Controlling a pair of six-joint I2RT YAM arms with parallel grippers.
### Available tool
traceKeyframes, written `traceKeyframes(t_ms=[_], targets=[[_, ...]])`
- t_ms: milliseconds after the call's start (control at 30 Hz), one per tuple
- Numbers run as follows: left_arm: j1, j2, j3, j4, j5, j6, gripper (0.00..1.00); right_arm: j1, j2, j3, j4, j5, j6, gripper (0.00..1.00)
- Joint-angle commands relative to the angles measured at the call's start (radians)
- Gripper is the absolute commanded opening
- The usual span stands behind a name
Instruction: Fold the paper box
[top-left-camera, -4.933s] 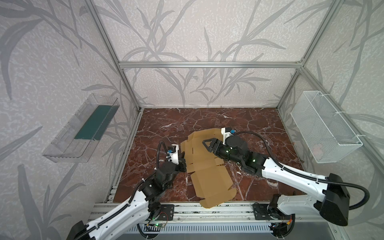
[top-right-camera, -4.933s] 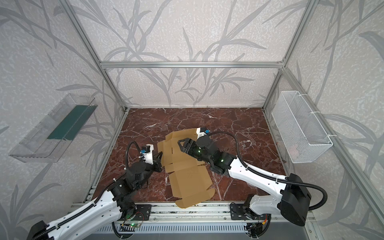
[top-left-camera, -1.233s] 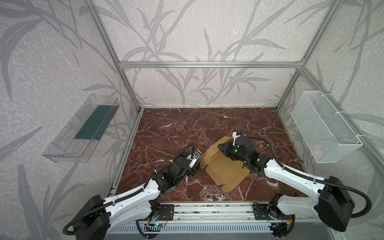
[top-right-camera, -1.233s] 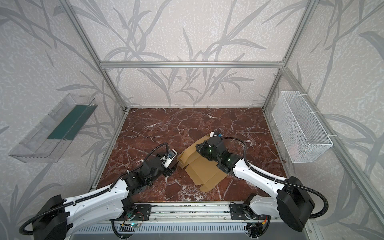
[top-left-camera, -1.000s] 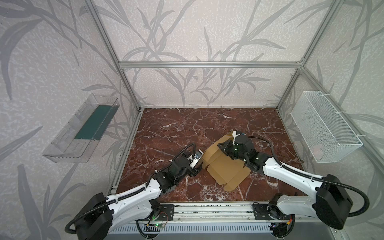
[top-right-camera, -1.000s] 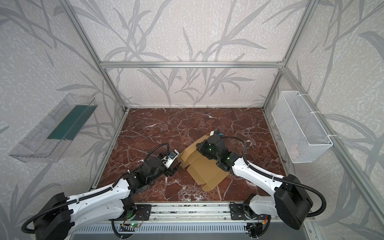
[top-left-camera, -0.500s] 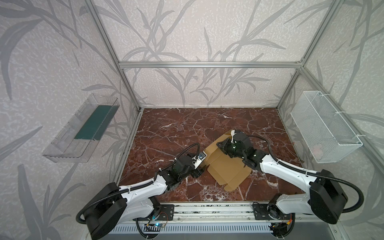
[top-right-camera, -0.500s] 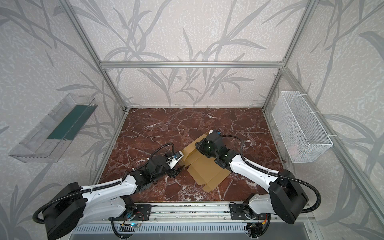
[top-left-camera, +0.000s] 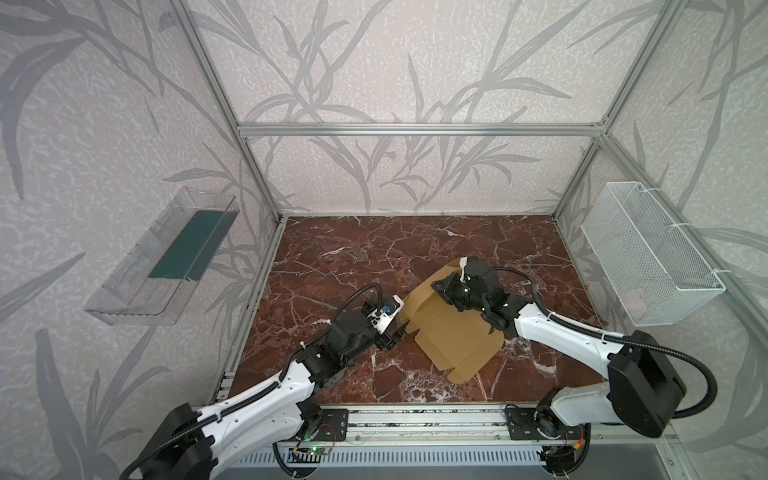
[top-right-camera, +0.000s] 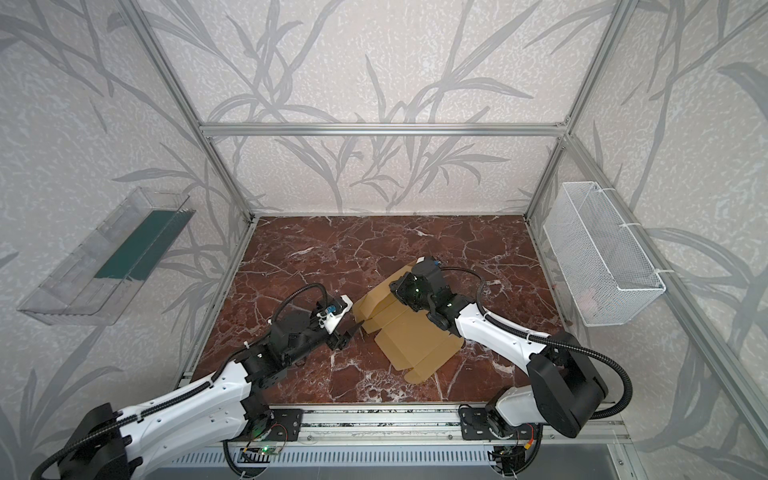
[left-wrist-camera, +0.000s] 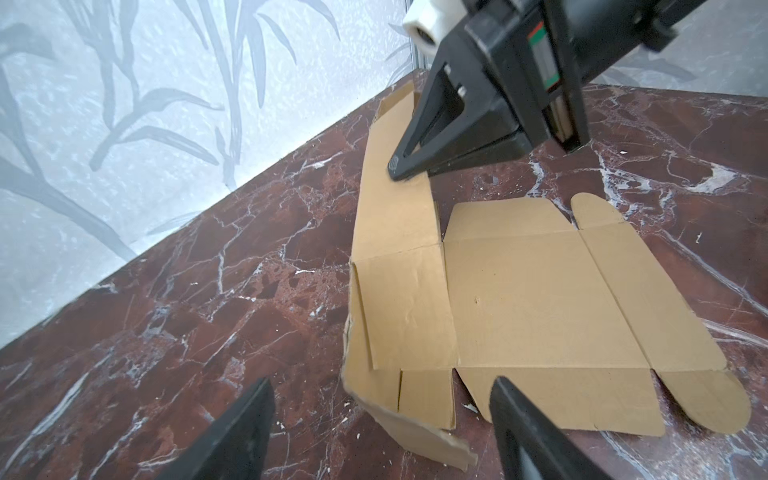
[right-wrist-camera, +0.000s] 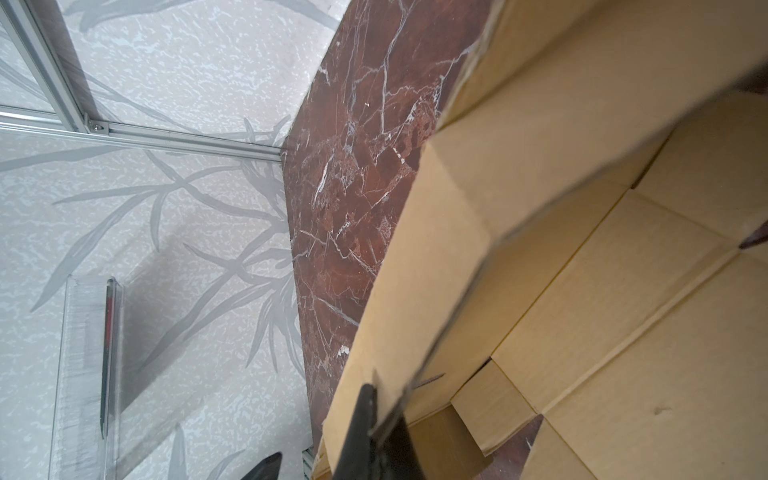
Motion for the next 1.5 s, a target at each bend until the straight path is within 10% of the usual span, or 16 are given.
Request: traceKeyframes(t_ms=[0, 433, 1467], targets=[[0.007, -0.060, -0.019, -0.091, -0.035, 0.075, 0.83, -0.005, 0.012, 0.016, -0.014, -0.006, -0.011, 0.02], [0.023, -0.045, -0.038, -0.129, -0.200, 0.201, 0.75, -0.006, -0.012, 0.007, -0.023, -0.008, -0.014, 0.02], [0.031, 0.359, 0.078, 0.130, -0.059, 0.159, 0.63, -0.005, 0.007, -0.045, 0.044, -0.026, 0.013, 0.02]])
